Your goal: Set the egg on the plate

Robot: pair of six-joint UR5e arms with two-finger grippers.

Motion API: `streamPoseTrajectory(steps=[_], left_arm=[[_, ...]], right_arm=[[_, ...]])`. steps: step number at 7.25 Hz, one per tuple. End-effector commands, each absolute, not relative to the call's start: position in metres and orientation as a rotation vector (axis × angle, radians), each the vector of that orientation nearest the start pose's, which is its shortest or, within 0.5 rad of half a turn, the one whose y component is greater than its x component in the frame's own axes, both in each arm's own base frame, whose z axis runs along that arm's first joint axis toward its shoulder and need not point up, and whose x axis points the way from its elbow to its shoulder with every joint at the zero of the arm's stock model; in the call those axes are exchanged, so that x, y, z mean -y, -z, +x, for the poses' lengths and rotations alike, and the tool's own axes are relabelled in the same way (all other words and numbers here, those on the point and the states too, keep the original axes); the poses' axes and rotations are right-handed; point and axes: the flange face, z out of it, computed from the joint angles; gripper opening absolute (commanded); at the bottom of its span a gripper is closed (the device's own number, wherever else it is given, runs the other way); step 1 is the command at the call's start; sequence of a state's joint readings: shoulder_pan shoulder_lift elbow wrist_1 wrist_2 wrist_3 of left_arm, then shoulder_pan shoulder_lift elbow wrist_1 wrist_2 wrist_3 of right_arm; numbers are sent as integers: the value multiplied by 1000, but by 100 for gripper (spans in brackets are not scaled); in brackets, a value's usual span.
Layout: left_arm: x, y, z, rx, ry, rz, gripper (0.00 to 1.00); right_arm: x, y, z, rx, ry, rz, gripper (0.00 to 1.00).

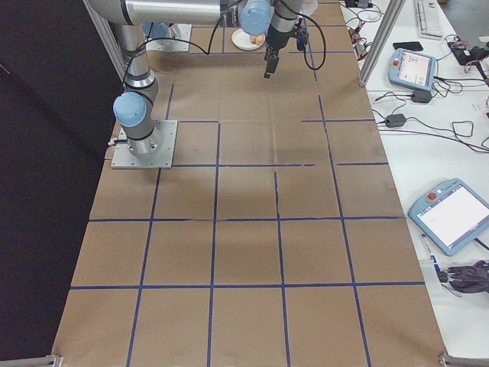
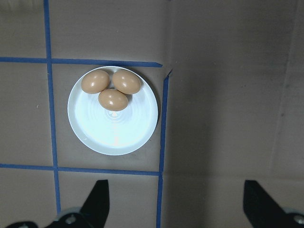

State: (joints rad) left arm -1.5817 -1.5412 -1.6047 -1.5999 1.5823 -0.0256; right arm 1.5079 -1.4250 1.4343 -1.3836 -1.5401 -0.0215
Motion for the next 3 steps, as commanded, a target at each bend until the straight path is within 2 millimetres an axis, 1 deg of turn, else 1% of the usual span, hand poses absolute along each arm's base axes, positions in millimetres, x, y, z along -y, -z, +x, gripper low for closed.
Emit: streamPoseTrajectory(steps=[1,3], left_arm=[[475,-483,-137,-3128,-52,-14,100],[476,-481,-137,-3127,-57,-14,100]], right_arm=[[540,-462,103,-3087,-302,69,100],[540,-462,103,-3087,-302,69,100]])
